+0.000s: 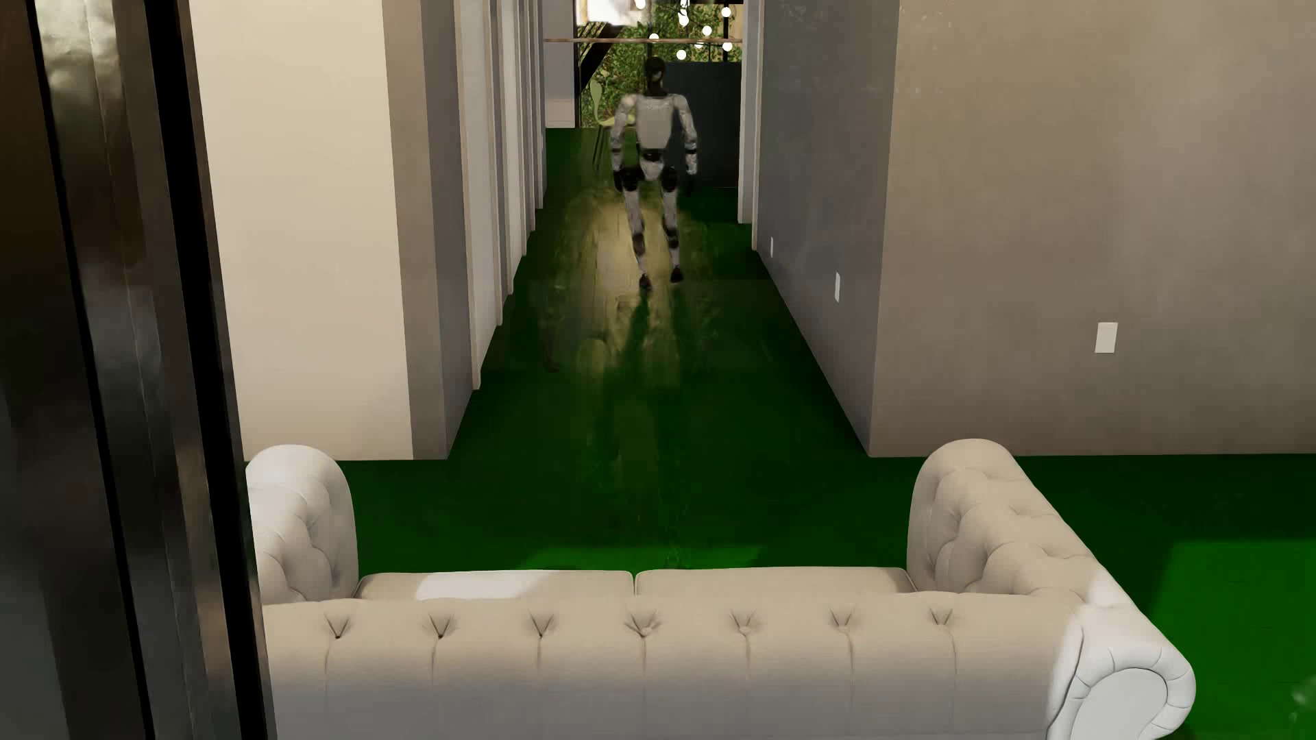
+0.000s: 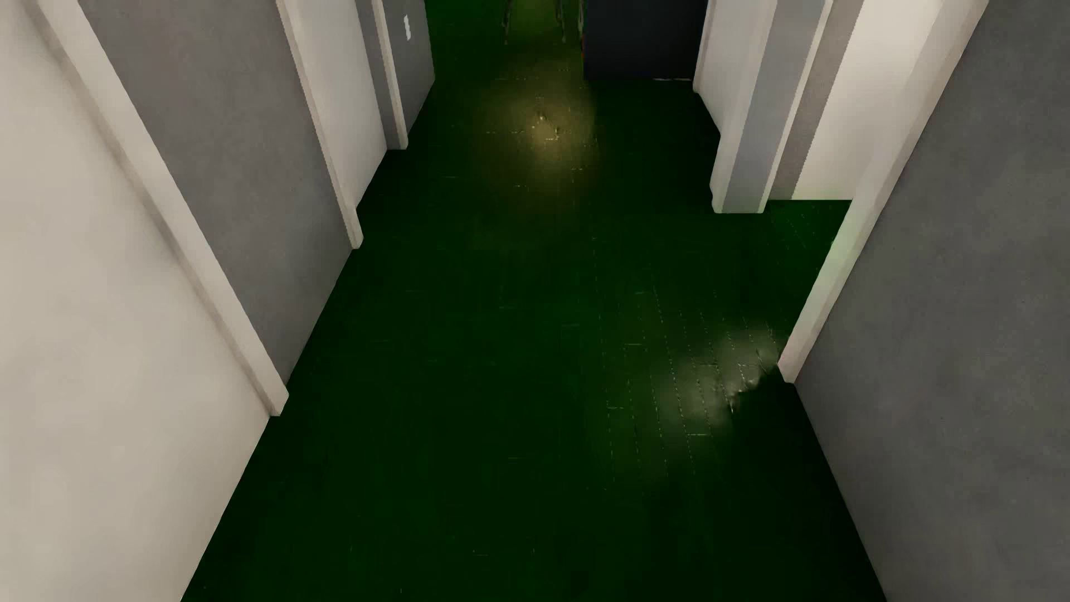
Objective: Walk to the light gray sofa
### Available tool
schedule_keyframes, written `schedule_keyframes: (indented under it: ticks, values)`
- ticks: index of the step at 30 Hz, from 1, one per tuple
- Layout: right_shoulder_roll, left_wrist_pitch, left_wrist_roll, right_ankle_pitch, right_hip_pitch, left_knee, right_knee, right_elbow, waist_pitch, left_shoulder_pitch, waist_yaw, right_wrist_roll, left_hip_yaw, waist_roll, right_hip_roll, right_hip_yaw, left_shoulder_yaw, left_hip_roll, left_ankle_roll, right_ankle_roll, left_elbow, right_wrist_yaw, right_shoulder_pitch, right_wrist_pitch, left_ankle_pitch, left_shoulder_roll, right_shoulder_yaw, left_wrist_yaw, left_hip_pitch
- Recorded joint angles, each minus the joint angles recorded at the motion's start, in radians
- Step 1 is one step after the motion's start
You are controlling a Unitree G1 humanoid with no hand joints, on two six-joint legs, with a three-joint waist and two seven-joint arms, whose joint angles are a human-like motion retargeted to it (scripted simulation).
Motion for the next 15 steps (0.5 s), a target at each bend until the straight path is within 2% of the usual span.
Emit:
schedule_keyframes:
  ticks: [2, 4, 6, 7, 8, 9, 10, 12, 14, 15]
  values:
    - [0.003, 0.000, 0.000, 0.078, -0.076, 0.008, -0.328, 0.019, -0.017, -0.023, -0.071, 0.000, 0.000, 0.011, -0.010, 0.000, 0.096, 0.014, 0.000, 0.000, -0.159, 0.000, 0.070, 0.000, -0.098, 0.020, 0.002, 0.000, 0.082]
    - [0.017, 0.000, 0.000, 0.117, -0.130, 0.041, -0.575, 0.010, -0.043, -0.046, -0.109, 0.000, 0.000, -0.004, -0.050, 0.000, 0.184, 0.034, 0.000, 0.000, -0.268, 0.000, 0.137, 0.000, -0.185, 0.029, -0.008, 0.000, 0.132]
    - [0.025, 0.000, 0.000, 0.099, -0.141, 0.077, -0.600, -0.012, -0.055, -0.063, -0.143, 0.000, 0.000, -0.010, -0.098, 0.000, 0.220, 0.098, 0.000, 0.000, -0.311, 0.000, 0.195, 0.000, -0.250, 0.033, 0.012, 0.000, 0.205]
    - [0.025, 0.000, 0.000, 0.121, -0.143, 0.098, -0.568, -0.019, -0.055, -0.054, -0.162, 0.000, 0.000, -0.014, -0.102, 0.000, 0.235, 0.140, 0.000, 0.000, -0.315, 0.000, 0.212, 0.000, -0.261, 0.031, 0.041, 0.000, 0.244]
    - [0.024, 0.000, 0.000, 0.202, -0.157, 0.121, -0.502, -0.016, -0.063, -0.039, -0.181, 0.000, 0.000, -0.015, -0.104, 0.000, 0.240, 0.182, 0.000, 0.000, -0.302, 0.000, 0.216, 0.000, -0.252, 0.025, 0.065, 0.000, 0.269]
    - [0.029, 0.000, 0.000, 0.299, -0.188, 0.153, -0.410, 0.003, -0.078, -0.019, -0.187, 0.000, 0.000, -0.013, -0.102, 0.000, 0.250, 0.223, 0.000, 0.000, -0.270, 0.000, 0.206, 0.000, -0.224, 0.010, 0.084, 0.000, 0.271]
    - [0.034, 0.000, 0.000, 0.334, -0.196, 0.204, -0.325, 0.033, -0.075, -0.007, -0.180, 0.000, 0.000, 0.000, -0.092, 0.000, 0.264, 0.265, 0.000, 0.000, -0.207, 0.000, 0.183, 0.000, -0.177, -0.015, 0.092, 0.000, 0.266]
    - [0.025, 0.000, 0.000, 0.252, -0.176, 0.312, -0.245, 0.056, -0.051, -0.034, -0.165, 0.000, 0.000, 0.003, -0.072, 0.000, 0.176, 0.292, 0.000, 0.000, -0.009, 0.000, 0.112, 0.000, -0.014, -0.036, 0.077, 0.000, 0.218]
    - [0.003, 0.000, 0.000, 0.172, -0.100, 0.337, -0.253, -0.018, -0.028, -0.043, -0.146, 0.000, 0.000, 0.006, -0.070, 0.000, 0.070, 0.312, 0.000, 0.000, 0.119, 0.000, 0.058, 0.000, 0.186, -0.027, 0.052, 0.000, 0.134]
    - [-0.014, 0.000, 0.000, 0.151, -0.066, 0.307, -0.269, -0.067, -0.018, -0.030, -0.120, 0.000, 0.000, 0.003, -0.074, 0.000, 0.054, 0.309, 0.000, 0.000, 0.152, 0.000, 0.038, 0.000, 0.250, -0.022, 0.027, 0.000, 0.105]
